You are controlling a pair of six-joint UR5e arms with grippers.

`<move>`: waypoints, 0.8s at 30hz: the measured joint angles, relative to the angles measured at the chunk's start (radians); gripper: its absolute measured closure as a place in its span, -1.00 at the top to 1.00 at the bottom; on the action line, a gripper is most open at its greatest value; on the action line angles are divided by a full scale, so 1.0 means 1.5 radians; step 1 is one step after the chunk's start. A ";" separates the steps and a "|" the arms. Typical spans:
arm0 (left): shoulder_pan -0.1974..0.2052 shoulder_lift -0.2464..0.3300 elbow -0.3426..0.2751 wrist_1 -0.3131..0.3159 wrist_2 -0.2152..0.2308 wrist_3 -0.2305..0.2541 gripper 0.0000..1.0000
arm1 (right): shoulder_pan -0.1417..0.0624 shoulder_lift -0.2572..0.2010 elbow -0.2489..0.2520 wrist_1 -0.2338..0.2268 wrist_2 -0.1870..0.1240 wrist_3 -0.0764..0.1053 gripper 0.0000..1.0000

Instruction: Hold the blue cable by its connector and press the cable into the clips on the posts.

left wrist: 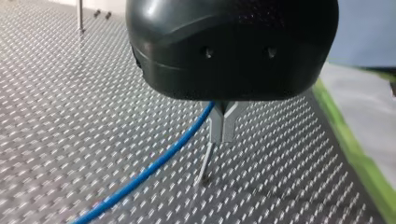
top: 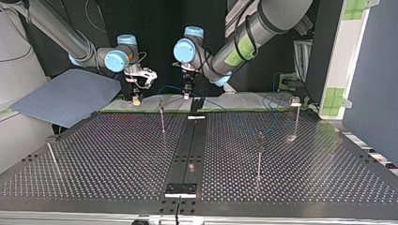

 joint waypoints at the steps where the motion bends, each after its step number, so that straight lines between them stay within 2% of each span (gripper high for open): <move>1: -0.003 -0.006 0.006 -0.001 0.003 -0.004 -1.00 | -0.001 0.000 0.000 0.000 -0.007 0.000 -1.00; 8: -0.020 -0.046 0.047 0.002 0.000 -0.034 -1.00 | -0.008 0.000 0.000 -0.001 -0.045 0.000 -1.00; 13: -0.024 -0.072 0.080 0.004 -0.012 -0.039 -1.00 | -0.014 0.000 0.000 -0.001 -0.075 0.001 -1.00; 19: -0.018 -0.084 0.108 0.000 -0.015 -0.039 -1.00 | -0.023 0.000 0.000 -0.001 -0.110 0.005 -1.00; 24: -0.018 -0.110 0.119 -0.008 -0.003 -0.039 -1.00 | -0.031 0.000 -0.001 0.000 -0.120 0.008 -1.00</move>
